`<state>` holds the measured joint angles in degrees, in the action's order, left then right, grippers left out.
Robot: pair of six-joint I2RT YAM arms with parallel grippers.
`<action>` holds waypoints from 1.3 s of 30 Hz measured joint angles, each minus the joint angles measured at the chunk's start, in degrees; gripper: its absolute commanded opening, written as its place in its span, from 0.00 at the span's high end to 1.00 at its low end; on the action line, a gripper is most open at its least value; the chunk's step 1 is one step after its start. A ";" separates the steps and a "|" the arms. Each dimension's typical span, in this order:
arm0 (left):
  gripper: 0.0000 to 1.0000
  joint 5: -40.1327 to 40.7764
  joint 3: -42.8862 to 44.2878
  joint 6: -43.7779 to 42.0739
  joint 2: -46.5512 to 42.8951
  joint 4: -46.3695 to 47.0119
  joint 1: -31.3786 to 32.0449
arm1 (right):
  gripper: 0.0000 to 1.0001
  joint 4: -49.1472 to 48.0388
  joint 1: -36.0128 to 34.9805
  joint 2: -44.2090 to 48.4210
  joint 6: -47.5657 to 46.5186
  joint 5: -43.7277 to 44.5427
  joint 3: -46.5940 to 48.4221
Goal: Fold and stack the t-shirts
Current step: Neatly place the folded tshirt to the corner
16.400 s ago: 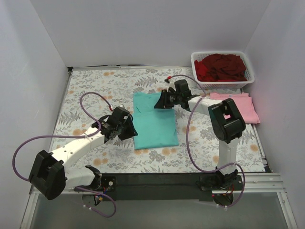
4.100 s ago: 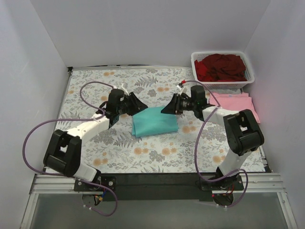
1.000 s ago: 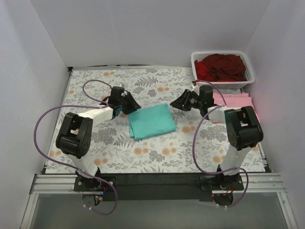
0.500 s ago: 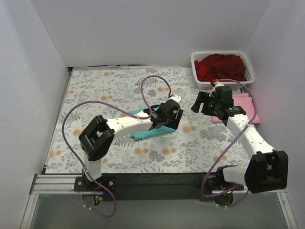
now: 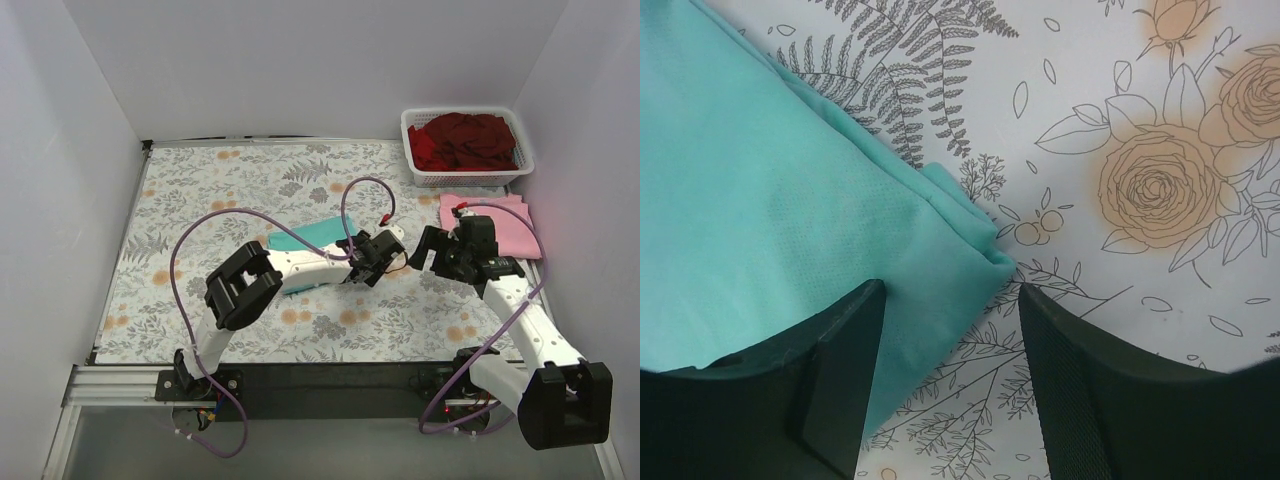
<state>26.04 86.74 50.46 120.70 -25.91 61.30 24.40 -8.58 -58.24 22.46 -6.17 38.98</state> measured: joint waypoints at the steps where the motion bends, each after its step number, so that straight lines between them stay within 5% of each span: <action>1: 0.47 0.42 0.15 -0.44 0.00 -0.04 0.02 | 0.02 0.11 0.00 0.17 0.11 -0.17 -0.70; 9: 0.68 4.09 0.44 -2.73 1.66 0.33 2.10 | 0.02 0.57 0.00 -0.42 0.37 -1.77 -2.43; 14: 1.00 6.03 0.35 -2.97 2.23 0.61 3.04 | 0.02 -1.22 0.20 -2.05 0.37 -3.37 -2.43; 27: 1.00 4.94 -12.85 1.49 -9.05 2.60 3.30 | 0.02 -13.62 0.37 -10.80 6.05 -14.27 -5.40; 39: 1.00 3.19 -14.86 3.43 -15.67 4.94 3.32 | 0.02 -36.37 -2.49 -32.50 18.73 -30.25 -2.95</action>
<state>29.23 71.88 53.89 105.03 -20.97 64.62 -11.97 -11.07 -90.74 41.19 -36.42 36.03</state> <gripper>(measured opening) 0.026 0.984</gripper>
